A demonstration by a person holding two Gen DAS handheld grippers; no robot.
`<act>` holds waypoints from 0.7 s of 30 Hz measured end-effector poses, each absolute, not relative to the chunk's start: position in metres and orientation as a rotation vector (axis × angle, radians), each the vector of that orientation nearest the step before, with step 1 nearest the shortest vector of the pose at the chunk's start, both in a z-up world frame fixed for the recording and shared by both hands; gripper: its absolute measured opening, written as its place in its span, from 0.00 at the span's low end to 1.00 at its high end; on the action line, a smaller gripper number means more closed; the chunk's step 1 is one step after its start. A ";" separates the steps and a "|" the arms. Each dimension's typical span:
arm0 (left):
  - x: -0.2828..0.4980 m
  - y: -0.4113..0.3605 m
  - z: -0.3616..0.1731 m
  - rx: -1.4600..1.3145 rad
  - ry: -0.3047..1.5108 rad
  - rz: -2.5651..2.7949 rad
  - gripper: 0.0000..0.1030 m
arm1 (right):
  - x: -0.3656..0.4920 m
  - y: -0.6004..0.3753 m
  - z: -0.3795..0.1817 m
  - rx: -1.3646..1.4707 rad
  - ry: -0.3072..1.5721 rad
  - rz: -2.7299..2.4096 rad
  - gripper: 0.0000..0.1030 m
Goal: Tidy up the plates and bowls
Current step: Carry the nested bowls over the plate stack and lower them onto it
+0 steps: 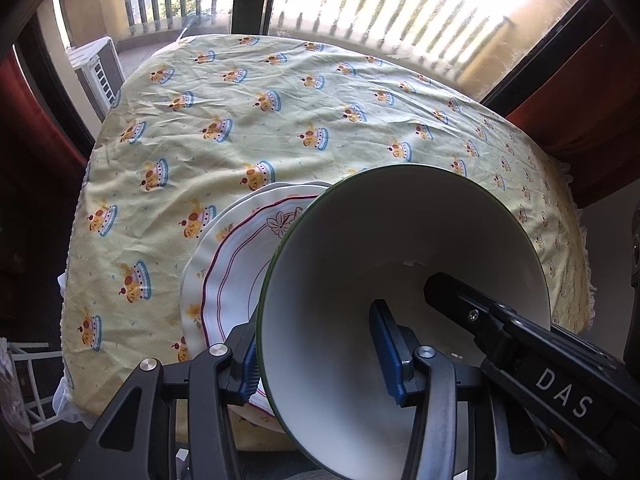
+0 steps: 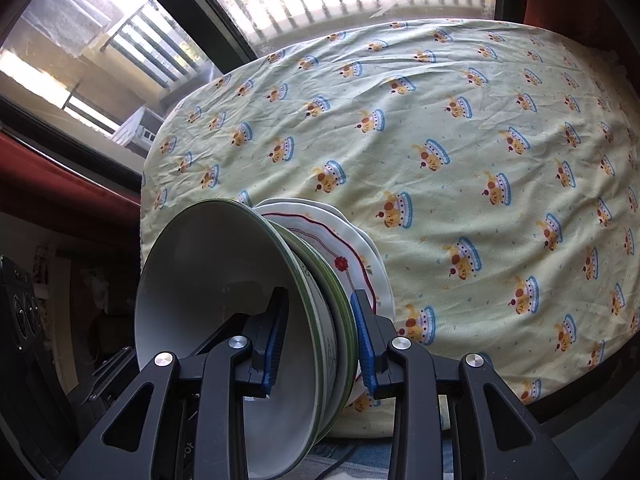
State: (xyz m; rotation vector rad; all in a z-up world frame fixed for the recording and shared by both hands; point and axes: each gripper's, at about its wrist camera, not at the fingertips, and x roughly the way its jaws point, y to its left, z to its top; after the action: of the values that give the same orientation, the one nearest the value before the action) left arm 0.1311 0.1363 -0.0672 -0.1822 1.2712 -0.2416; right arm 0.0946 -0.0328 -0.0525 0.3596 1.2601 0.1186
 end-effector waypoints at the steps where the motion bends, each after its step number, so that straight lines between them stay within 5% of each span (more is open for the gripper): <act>1: 0.132 0.140 -0.070 -0.184 1.278 -0.243 0.46 | 0.095 -0.028 -0.054 0.360 1.264 0.116 0.34; 21: 0.162 0.159 -0.094 -0.121 1.322 -0.307 0.45 | 0.118 0.002 -0.078 0.381 1.321 0.026 0.34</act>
State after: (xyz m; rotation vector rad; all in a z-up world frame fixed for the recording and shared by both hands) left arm 0.1622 0.1587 -0.0943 -0.1214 1.3218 -0.3075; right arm 0.1180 0.0023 -0.0783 0.3807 1.3215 0.0256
